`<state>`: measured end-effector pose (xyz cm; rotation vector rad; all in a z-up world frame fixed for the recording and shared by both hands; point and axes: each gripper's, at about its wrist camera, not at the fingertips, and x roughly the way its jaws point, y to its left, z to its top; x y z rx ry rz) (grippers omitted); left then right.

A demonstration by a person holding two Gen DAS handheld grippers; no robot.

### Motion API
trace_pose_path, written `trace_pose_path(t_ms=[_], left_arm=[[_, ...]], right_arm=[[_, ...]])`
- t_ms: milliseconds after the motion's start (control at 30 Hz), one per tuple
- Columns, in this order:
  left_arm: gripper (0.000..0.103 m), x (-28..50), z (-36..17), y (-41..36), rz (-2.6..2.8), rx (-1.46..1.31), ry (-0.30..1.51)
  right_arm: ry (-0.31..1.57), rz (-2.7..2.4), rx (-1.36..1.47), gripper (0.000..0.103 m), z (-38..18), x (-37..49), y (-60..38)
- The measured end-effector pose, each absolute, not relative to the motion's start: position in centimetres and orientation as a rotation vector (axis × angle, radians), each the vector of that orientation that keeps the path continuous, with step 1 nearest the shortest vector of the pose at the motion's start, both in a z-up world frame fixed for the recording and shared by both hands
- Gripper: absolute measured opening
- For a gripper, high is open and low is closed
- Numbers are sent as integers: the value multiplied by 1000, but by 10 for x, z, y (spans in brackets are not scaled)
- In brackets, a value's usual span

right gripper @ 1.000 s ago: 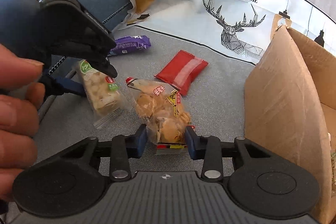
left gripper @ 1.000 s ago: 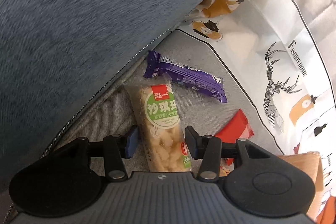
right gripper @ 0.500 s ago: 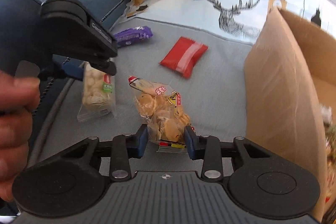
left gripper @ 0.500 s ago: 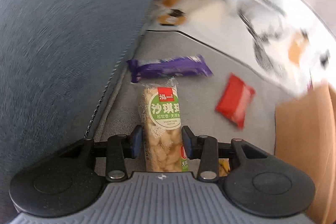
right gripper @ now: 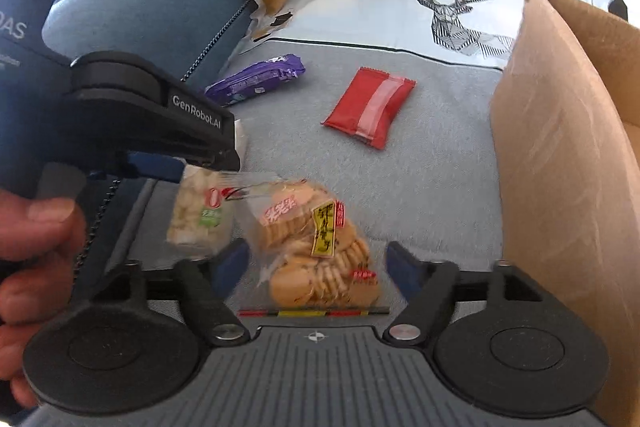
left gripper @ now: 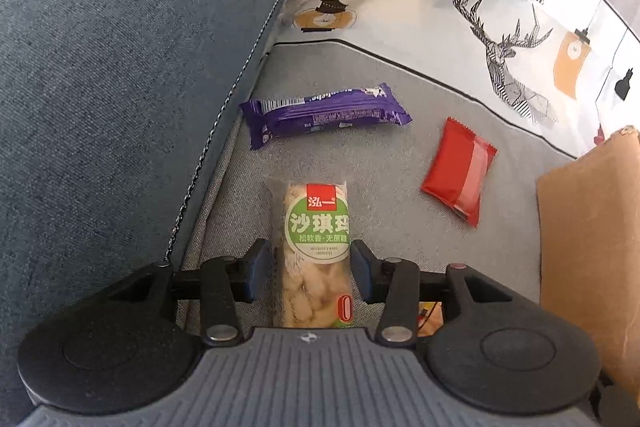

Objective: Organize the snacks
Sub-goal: 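Close right gripper on cracker bag while left gripper grasps green-labelled stick packet, then lift the cracker bag and stick packet in both grippers over the box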

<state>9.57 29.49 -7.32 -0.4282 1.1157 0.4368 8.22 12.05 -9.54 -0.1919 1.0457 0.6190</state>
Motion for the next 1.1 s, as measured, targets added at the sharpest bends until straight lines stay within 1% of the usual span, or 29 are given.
trace_pose_path(t_ms=[67,233,333,367,433,600,633,667,700,933,1100], left_arm=[[51,96,-75,295,434,-424,1126],[52,98,-83,295,432,-420,1146],[52,98,-85,294,434,-418,1147],[52,98,-85,294,435,-418,1147],[52,99,-86,293,435,-415,1148],[51,101,-87,290,440,-397,1154],[49,101,-87,290,444,-396,1152],[42,101,-87,291,446,-404,1146],[40,100,-86,292,446,-419,1140],[40,94,-72,292,446,-456,1090],[40,75,-52,290,453,-488,997]], right_arm=[[1031,615,-214,83,-100,84,123],[1045,613,-244,82,-114,86,127],[1050,621,-272,76,-119,84,129],[1042,623,-287,71,-119,83,130],[1024,633,-321,68,-119,80,132],[996,645,-326,55,-115,77,131],[994,646,-318,55,-112,76,130],[992,647,-308,54,-110,76,129],[987,648,-299,54,-106,75,128],[939,638,-266,53,-84,66,120],[888,632,-244,53,-67,58,111]])
